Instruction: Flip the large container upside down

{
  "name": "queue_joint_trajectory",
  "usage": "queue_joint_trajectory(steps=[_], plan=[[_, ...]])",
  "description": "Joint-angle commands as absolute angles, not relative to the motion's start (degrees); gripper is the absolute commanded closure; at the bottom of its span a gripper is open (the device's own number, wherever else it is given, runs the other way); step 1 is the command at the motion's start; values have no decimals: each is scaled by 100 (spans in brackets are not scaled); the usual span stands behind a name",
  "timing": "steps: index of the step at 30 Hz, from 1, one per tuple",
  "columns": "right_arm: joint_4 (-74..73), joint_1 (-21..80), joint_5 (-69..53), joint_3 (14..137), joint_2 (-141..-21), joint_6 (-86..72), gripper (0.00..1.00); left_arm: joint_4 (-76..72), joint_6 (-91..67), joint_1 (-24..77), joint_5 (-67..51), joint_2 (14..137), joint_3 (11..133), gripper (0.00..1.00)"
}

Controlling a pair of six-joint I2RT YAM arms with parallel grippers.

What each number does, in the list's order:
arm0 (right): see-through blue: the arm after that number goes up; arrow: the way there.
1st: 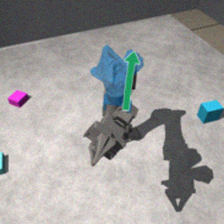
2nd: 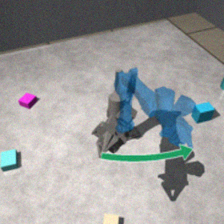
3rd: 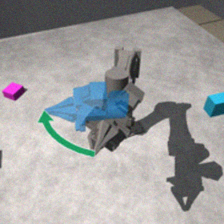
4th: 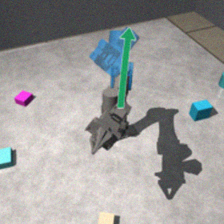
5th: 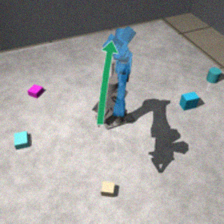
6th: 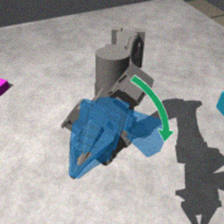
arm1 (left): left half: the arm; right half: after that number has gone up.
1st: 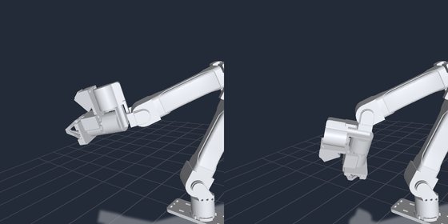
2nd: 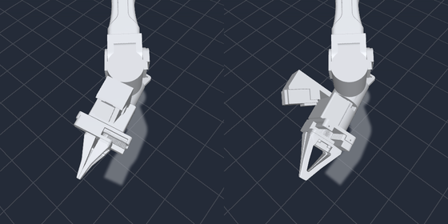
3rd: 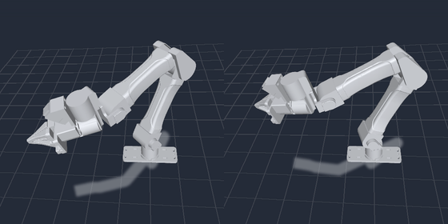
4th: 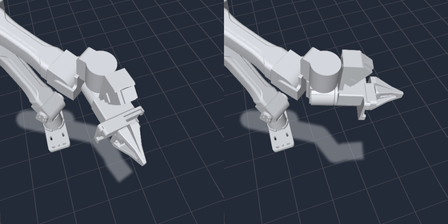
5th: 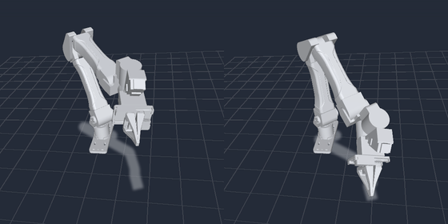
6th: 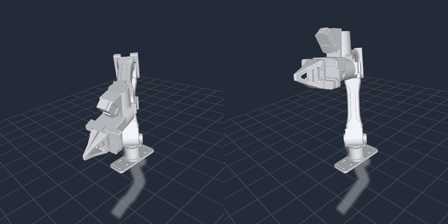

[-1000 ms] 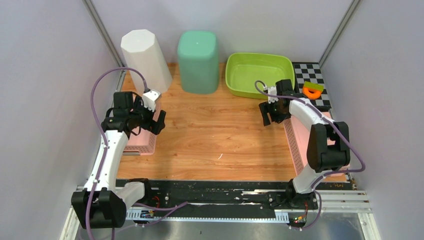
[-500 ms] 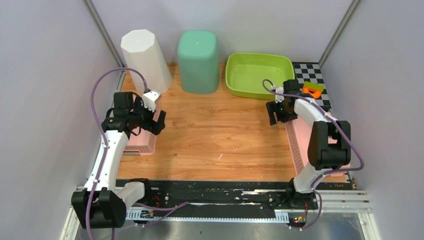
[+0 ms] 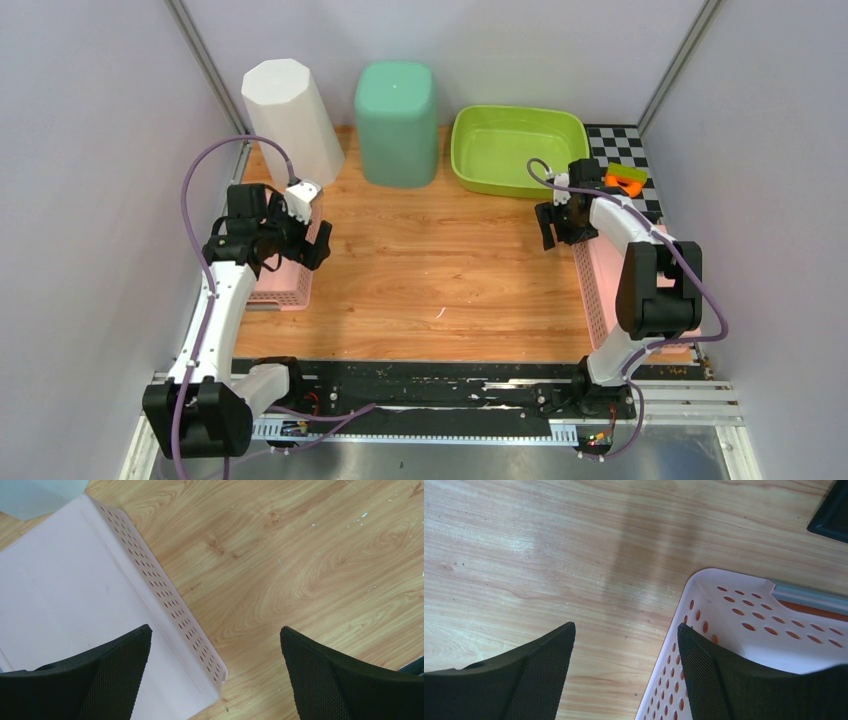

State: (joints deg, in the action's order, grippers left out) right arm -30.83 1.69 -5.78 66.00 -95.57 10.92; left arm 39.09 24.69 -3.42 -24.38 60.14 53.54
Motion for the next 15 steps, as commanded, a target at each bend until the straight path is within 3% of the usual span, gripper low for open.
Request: queue_joint_trajectory(steps=[1, 9, 15], plan=[[-3138, 62, -415, 6530, -9634, 1022, 22, 3801, 2470, -366, -2487, 5885, 5256, 0], [-3122, 155, -1161, 6631, -9263, 1043, 23, 3801, 2462, -365, -2506, 5870, 5248, 0], [-3024, 938, -1001, 7137, -8849, 1353, 23, 3811, 2462, -367, -2532, 5882, 5256, 0]])
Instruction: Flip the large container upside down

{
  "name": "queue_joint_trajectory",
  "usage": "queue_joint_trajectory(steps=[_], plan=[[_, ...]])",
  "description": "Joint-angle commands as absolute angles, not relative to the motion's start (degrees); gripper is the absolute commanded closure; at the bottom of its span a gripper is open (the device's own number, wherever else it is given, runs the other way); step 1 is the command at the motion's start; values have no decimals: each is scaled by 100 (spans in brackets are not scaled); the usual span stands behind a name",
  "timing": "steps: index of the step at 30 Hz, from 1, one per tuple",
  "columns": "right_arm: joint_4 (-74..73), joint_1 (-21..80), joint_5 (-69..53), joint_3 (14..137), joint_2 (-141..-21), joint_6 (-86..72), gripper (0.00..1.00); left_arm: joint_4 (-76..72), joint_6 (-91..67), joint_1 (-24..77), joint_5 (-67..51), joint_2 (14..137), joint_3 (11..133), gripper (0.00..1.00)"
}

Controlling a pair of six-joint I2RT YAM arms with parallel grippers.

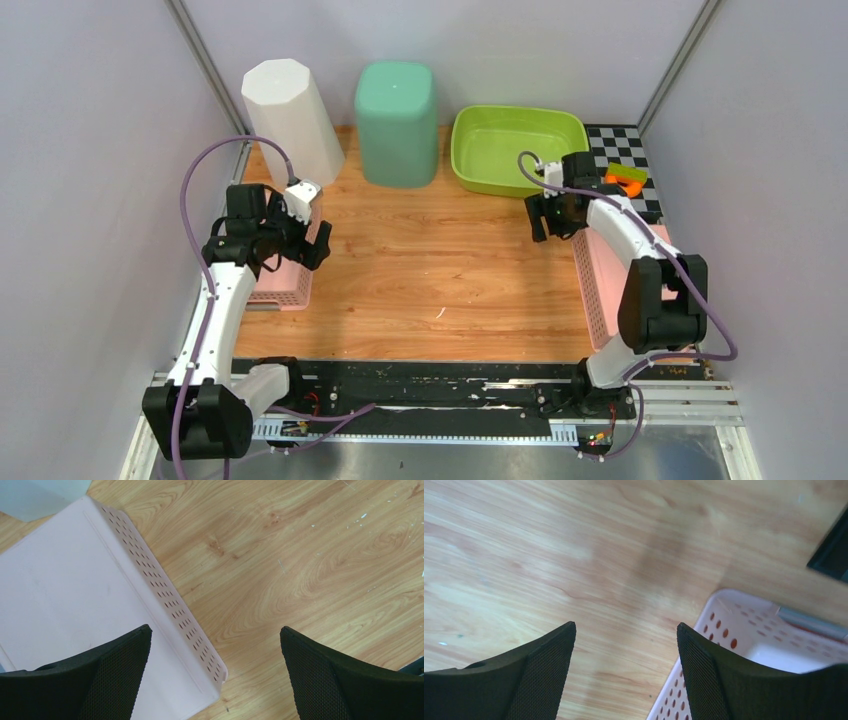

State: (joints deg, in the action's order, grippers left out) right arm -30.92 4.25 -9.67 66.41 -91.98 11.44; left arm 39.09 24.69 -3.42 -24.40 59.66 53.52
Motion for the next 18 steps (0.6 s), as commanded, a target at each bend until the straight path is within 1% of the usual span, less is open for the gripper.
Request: queue_joint_trajectory(steps=[1, 6, 11, 14, 18], plan=[[-3019, 1004, -964, 7324, -8911, 1372, 23, 3814, 2468, -366, -2534, 5880, 5249, 0], [-3071, 1145, -998, 8481, -9549, 1692, 23, 3819, 2493, -368, -2569, 5837, 5223, 0], [-3076, 1232, -1141, 9367, -10250, 2361, 23, 3826, 2522, -361, -2602, 5846, 5203, 0], [-3076, 1310, -1132, 9736, -10611, 2909, 23, 3829, 2530, -362, -2608, 5855, 5203, 0], [-3061, 1431, -1131, 9892, -10919, 3863, 24, 3831, 2540, -364, -2613, 5868, 5195, 0]])
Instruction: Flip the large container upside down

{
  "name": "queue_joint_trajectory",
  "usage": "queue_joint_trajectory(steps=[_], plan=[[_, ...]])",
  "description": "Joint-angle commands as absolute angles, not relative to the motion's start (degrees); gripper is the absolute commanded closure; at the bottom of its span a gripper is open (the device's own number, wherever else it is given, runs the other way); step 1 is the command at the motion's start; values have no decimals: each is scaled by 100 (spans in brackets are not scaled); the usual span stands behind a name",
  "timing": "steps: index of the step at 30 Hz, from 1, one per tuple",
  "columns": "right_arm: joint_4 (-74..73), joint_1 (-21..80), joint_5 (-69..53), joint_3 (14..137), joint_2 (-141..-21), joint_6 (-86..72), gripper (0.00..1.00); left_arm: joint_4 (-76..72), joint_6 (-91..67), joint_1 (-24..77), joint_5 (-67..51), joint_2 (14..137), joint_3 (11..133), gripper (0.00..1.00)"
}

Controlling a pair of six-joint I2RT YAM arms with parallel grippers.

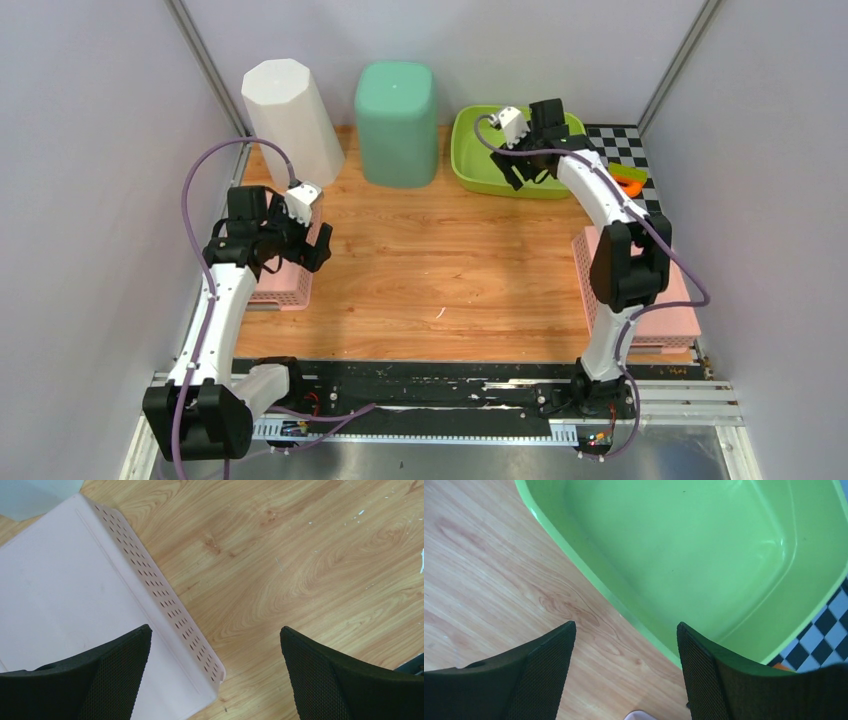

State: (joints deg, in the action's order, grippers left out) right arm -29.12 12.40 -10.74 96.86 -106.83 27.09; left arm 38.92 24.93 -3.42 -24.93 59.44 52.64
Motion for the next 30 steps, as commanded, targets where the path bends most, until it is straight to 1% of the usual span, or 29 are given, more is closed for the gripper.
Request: queue_joint_trajectory(steps=[1, 10, 16, 19, 25, 30], plan=[[-3051, 1468, -1097, 9888, -10982, 4059, 24, 3825, 2540, -361, -2606, 5876, 5194, 0], [-2927, 1634, -664, 10026, -11658, 4993, 27, 3834, 2540, -366, -2610, 5907, 5186, 0], [-2937, 1661, -578, 10198, -12014, 5302, 28, 3830, 2547, -367, -2584, 5914, 5172, 0], [-2961, 1668, -580, 10253, -12144, 5366, 30, 3824, 2553, -368, -2582, 5932, 5168, 0], [-3098, 1679, -799, 10190, -12255, 5654, 37, 3831, 2554, -368, -2584, 5973, 5168, 0], [-3339, 1709, -891, 10258, -12348, 5969, 48, 3824, 2565, -366, -2581, 5979, 5162, 0]])
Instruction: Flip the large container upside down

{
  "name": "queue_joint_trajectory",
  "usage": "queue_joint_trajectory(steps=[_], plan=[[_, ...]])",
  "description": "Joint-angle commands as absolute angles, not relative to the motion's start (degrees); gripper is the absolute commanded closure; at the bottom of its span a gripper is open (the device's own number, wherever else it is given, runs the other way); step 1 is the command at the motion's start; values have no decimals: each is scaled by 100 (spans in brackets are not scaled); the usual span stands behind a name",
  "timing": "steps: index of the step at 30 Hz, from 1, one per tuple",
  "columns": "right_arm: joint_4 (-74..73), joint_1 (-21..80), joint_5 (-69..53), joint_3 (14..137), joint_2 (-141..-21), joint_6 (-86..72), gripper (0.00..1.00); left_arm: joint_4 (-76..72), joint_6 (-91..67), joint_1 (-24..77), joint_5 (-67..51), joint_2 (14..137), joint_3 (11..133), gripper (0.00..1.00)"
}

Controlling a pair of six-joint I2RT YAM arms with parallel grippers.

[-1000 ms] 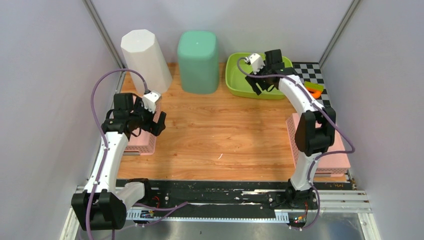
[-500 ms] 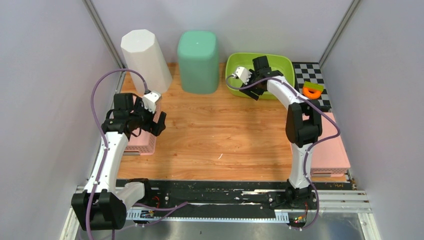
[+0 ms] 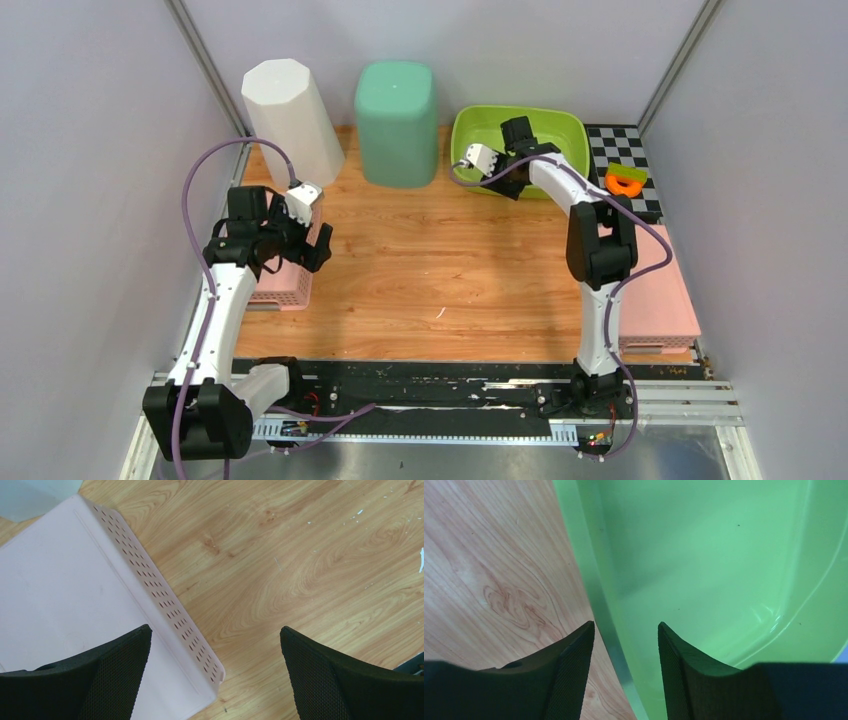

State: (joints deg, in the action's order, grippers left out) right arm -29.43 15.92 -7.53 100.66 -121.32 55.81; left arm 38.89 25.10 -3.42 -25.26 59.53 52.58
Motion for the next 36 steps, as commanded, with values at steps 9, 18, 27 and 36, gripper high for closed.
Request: queue_joint_trajectory(steps=[9, 18, 27, 36], plan=[[-3534, 1757, -818, 10273, -12453, 6271, 62, 3821, 2583, -368, -2594, 6013, 5150, 0], [-3573, 1791, -853, 10214, -12289, 6610, 90, 3827, 2592, -367, -2593, 6033, 5150, 0], [-3577, 1869, -753, 10167, -12018, 6865, 97, 3835, 2601, -365, -2602, 6025, 5145, 0], [-3575, 2065, -690, 9932, -11366, 7004, 97, 3847, 2619, -363, -2610, 5999, 5133, 0]])
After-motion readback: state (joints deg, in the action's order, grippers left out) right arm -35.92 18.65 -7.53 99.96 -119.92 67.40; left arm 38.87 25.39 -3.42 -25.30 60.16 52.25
